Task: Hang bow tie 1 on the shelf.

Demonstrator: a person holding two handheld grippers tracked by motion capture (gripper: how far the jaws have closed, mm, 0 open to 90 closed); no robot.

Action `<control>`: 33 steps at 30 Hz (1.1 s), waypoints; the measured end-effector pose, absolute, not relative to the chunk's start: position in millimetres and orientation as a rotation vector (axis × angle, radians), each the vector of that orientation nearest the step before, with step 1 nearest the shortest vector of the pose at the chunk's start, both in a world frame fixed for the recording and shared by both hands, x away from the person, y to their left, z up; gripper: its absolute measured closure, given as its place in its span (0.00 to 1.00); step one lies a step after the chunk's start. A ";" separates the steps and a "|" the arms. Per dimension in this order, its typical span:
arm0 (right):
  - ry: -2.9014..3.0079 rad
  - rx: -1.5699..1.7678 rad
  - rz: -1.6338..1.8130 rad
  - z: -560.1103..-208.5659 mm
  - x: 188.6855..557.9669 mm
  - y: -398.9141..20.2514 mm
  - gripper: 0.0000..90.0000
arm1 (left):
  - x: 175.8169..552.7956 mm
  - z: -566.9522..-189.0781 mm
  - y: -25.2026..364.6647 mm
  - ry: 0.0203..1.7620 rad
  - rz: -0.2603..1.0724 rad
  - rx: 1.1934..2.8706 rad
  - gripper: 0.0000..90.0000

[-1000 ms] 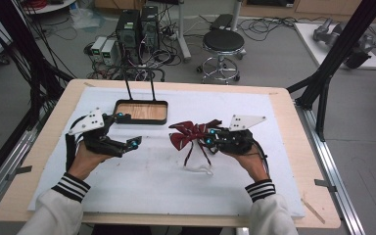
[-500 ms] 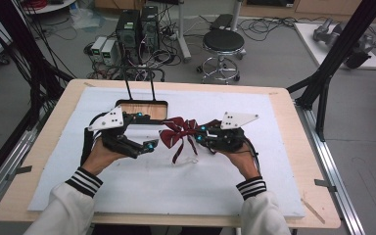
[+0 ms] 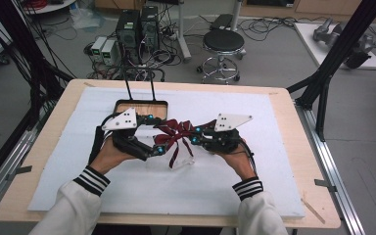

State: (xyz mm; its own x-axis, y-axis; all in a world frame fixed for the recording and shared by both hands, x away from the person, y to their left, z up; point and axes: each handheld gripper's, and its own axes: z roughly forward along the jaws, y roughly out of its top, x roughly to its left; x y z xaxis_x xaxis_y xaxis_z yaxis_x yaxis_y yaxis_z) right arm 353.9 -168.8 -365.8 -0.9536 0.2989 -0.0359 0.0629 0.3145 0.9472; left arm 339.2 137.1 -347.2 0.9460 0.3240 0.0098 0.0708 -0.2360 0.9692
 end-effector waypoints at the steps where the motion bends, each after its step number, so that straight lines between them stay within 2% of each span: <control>1: 2.362 0.320 1.703 -365.6 354.4 -168.7 0.92 | 339.2 -348.1 135.6 0.295 0.238 1.811 0.12; 12: 2.346 0.312 1.728 -363.9 353.1 -164.1 0.92 | 339.5 -355.5 125.2 0.302 0.218 1.883 0.13; 16: 2.344 0.309 1.751 -362.1 352.0 -163.0 0.92 | 339.9 -357.4 123.8 0.306 0.212 1.909 0.18; 18: 2.342 0.310 1.757 -361.2 351.7 -162.9 0.92 | 340.2 -357.4 124.6 0.299 0.213 1.915 0.23; 33: 2.357 0.318 1.743 -362.2 351.9 -162.7 0.91 | 339.6 -356.0 131.9 0.339 0.220 1.930 0.82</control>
